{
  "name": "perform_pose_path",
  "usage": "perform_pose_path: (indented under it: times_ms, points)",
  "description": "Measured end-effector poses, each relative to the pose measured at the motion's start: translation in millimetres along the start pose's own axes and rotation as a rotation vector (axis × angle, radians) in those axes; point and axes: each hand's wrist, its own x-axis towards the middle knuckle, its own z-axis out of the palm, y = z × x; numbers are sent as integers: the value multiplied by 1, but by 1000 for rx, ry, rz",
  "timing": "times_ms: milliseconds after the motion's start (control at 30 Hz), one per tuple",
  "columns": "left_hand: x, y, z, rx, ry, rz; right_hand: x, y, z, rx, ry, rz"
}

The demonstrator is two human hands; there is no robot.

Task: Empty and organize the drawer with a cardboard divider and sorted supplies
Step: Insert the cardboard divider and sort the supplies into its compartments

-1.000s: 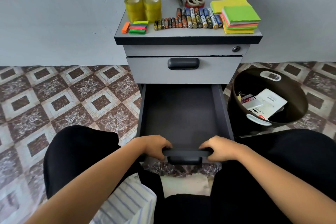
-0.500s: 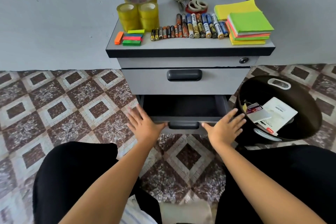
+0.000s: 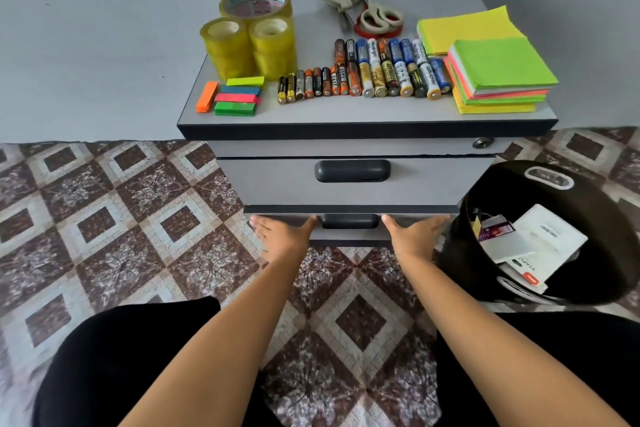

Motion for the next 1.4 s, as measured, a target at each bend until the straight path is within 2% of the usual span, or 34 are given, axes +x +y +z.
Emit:
perform_pose_path:
  times_ms: [100, 167, 267, 333, 400, 467, 567, 700, 900, 1067, 1167, 1233, 1300, 1400]
  points:
    - [3, 3, 0, -34, -21, 17, -1, -3, 1, 2, 9, 0]
    - [5, 4, 1, -140, -23, -10, -1, -6, 2, 63, -3, 32]
    - [-1, 21, -6, -514, -87, -170, 1, -21, 0, 408, -41, 255]
    - [-17, 35, -14, -830, -248, -323, -4, -34, -5, 681, -179, 420]
    - [-40, 49, -22, -1064, -451, -411, -15, -48, -12, 909, -374, 477]
    - [-61, 63, -31, -1223, -596, -402, -25, -63, -18, 1048, -465, 455]
    - [-73, 76, -45, -1338, -663, -327, -37, -80, -30, 1174, -500, 453]
    - [-83, 79, -56, -1257, -689, -234, -50, -92, -46, 1227, -542, 474]
    - [-94, 74, -62, -1203, -697, -183, -65, -97, -57, 1233, -561, 453]
    - [-109, 56, -64, -1152, -688, -171, -78, -84, -64, 1225, -559, 479]
    - [-116, 41, -66, -1057, -681, -116, -90, -72, -68, 1175, -571, 436]
    - [-121, 38, -73, -821, -649, 0, -94, -65, -72, 1050, -585, 345]
    - [-126, 43, -88, -441, -528, 218, -98, -60, -79, 699, -539, 163]
    - [-123, 59, -108, -155, -290, 547, -97, -60, -96, 93, -237, -342]
